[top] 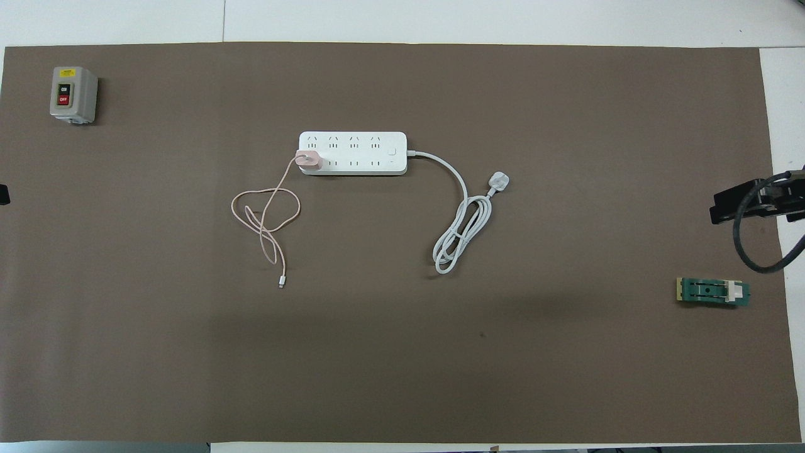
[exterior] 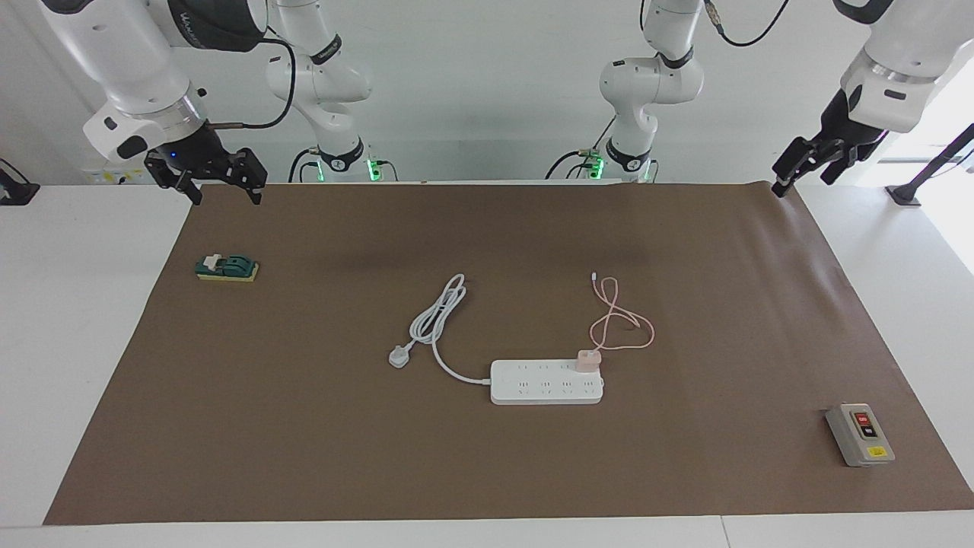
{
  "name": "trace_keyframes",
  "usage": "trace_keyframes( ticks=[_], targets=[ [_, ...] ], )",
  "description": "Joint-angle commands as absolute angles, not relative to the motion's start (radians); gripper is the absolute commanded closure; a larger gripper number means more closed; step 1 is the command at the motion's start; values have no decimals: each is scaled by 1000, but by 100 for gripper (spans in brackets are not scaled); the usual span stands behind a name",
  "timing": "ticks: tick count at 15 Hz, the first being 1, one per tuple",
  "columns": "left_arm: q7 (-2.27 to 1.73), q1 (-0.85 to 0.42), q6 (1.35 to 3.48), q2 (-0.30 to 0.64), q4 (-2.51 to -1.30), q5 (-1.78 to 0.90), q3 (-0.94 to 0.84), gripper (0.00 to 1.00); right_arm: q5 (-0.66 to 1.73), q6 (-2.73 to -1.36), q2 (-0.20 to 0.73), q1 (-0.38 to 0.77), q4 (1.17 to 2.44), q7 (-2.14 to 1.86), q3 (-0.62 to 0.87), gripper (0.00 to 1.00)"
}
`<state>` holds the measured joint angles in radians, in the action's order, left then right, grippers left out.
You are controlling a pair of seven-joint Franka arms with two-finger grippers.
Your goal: Plug charger into power strip
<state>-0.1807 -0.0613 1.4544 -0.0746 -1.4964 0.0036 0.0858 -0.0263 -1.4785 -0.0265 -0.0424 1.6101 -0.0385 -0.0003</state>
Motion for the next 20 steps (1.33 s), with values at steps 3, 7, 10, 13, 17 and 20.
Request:
trace_keyframes(
  ticks=[3, 7, 10, 13, 17, 20],
  targets=[
    [-158, -54, 1473, -75, -1514, 0, 63, 0, -31, -1473, -44, -52, 1626, -61, 5, 0],
    [-150, -8, 1460, -78, -1546, -2, -12, 0, -31, -1473, -44, -52, 1626, -61, 3, 0],
    [-140, -23, 1437, -91, -1612, -15, -23, 0, -31, -1473, -44, -54, 1626, -61, 3, 0],
    [-138, -25, 1445, -81, -1618, -12, -49, 0, -31, -1473, -44, -54, 1626, -61, 3, 0],
    [-132, -23, 1469, -77, -1617, -11, -58, 0, -31, -1473, -44, -54, 1626, -61, 3, 0],
    [-35, -21, 1521, -77, -1618, -17, -58, 0, -31, -1473, -44, -54, 1626, -61, 3, 0]
  ],
)
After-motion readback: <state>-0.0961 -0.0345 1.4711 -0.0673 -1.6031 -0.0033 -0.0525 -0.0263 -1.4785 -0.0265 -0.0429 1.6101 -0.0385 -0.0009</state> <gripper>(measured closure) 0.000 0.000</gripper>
